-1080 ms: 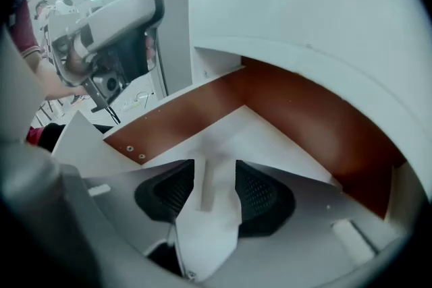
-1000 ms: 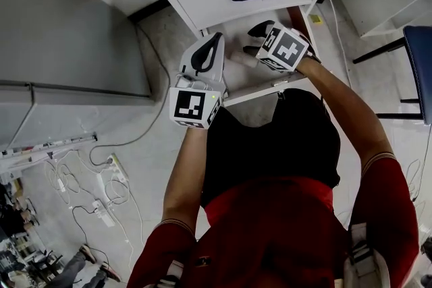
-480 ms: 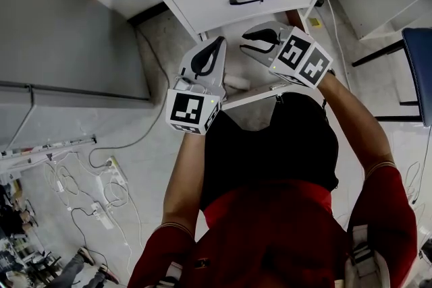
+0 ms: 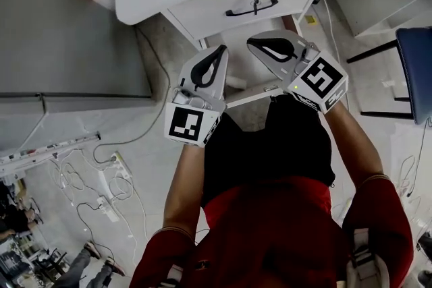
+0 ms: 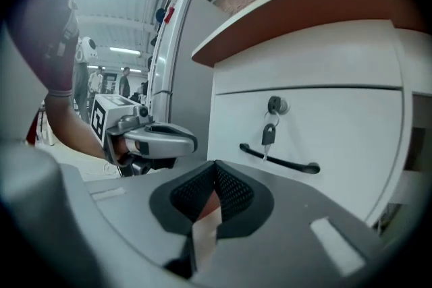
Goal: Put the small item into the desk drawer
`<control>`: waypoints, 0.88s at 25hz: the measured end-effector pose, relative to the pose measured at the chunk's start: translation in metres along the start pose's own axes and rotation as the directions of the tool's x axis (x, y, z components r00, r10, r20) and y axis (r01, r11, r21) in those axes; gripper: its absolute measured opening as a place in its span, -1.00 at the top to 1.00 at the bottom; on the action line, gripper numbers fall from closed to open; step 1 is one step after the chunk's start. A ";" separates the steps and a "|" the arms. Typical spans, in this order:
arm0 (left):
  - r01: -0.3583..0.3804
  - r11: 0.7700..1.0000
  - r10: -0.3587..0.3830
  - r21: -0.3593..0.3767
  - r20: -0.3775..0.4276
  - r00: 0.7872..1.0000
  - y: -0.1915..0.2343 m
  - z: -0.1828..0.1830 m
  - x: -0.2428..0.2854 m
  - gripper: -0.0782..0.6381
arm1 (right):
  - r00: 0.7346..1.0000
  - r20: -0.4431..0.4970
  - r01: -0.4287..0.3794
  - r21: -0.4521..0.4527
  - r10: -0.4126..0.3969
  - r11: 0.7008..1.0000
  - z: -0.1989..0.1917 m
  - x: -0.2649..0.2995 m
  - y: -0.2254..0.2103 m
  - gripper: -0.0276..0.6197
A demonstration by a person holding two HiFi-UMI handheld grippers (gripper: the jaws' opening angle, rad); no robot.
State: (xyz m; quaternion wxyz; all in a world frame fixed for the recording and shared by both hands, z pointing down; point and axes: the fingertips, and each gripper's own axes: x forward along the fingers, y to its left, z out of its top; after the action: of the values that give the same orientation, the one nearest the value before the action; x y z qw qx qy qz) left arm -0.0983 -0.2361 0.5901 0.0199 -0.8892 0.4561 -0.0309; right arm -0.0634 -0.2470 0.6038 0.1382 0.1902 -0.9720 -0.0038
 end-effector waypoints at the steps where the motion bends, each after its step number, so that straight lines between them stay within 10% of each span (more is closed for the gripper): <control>1: -0.001 1.000 0.002 -0.012 0.020 1.000 -0.003 0.010 -0.001 0.76 | 0.999 0.032 0.004 0.018 -0.005 1.000 0.008 -0.005 0.000 0.88; 22: 0.012 0.997 -0.013 -0.073 -0.003 1.000 -0.046 0.232 -0.051 0.76 | 0.958 0.279 0.020 0.159 -0.064 0.987 0.227 -0.135 0.040 0.88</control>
State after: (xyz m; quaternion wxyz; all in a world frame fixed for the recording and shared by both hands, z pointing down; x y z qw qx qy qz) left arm -0.0736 -0.1664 0.3599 -0.0133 -0.8921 0.4514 -0.0157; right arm -0.0198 -0.1700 0.3519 -0.0175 0.2184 -0.9748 0.0413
